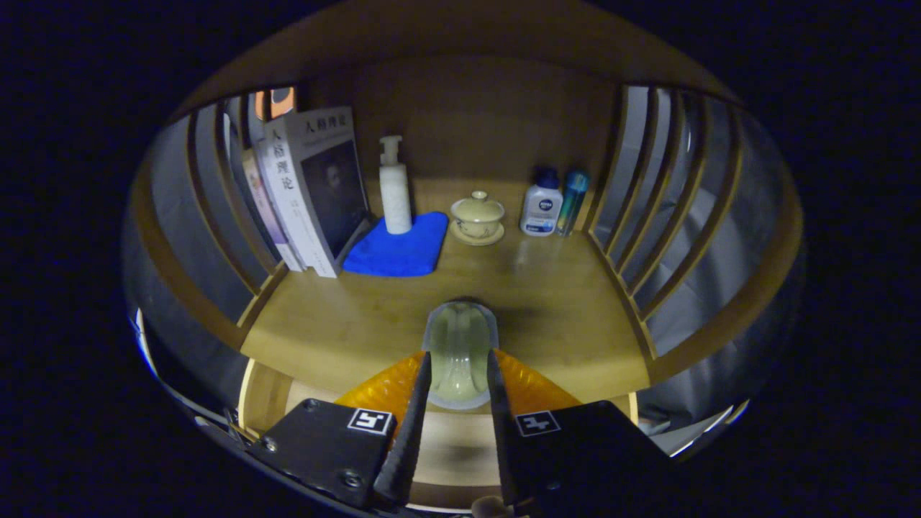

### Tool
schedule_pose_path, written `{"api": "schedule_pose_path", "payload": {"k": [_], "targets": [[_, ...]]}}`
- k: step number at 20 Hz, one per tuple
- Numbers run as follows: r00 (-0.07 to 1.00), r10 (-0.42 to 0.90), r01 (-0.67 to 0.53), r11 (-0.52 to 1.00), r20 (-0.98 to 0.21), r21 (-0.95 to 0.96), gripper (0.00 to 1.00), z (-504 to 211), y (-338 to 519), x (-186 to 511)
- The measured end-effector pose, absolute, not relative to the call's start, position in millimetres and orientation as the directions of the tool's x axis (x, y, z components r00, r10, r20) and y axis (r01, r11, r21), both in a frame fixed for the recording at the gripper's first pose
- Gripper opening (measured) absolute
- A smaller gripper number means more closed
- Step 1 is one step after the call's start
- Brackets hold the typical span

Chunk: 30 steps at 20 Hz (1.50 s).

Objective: Pull open the drawer, take out the items inside it, and place them on the countertop above the cabinet.

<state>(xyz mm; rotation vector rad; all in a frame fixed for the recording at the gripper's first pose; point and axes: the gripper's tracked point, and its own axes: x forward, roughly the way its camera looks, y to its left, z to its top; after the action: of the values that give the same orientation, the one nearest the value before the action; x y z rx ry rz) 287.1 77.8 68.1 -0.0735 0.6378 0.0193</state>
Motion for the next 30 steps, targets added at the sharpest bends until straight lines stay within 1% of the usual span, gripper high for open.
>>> {"api": "schedule_pose_path", "payload": {"k": [3,5,6,7,9,14,18,21,24,27,30], "targets": [[0.878,0.002,-0.043,0.996,-0.479,-0.075,0.49,81.9,79.6,255.1],[0.919,0.018,-0.049,0.997,-0.395,-0.067,0.76,88.5,84.1,227.8],[0.928,0.021,-0.047,0.997,-0.371,-0.063,0.9,85.6,83.2,216.6],[0.937,0.021,-0.043,0.998,-0.349,-0.056,1.0,82.0,83.3,205.4],[0.95,0.029,-0.049,0.997,-0.309,-0.057,1.0,75.0,83.1,182.4],[0.98,0.014,-0.022,0.999,-0.197,-0.042,1.0,50.5,70.8,128.5],[0.991,0.02,-0.023,0.999,-0.134,-0.025,1.0,16.7,64.4,94.8],[0.992,-0.004,0.003,1.0,-0.123,-0.005,1.0,-17.9,59.4,78.9],[0.99,-0.016,0.016,1.0,-0.137,0.0,1.0,-55.0,61.1,72.1],[0.984,0.016,-0.016,1.0,-0.178,0.001,1.0,-90.4,76.7,70.3],[0.98,0.012,-0.018,1.0,-0.198,-0.024,1.0,-112.3,83.5,76.5]]}}
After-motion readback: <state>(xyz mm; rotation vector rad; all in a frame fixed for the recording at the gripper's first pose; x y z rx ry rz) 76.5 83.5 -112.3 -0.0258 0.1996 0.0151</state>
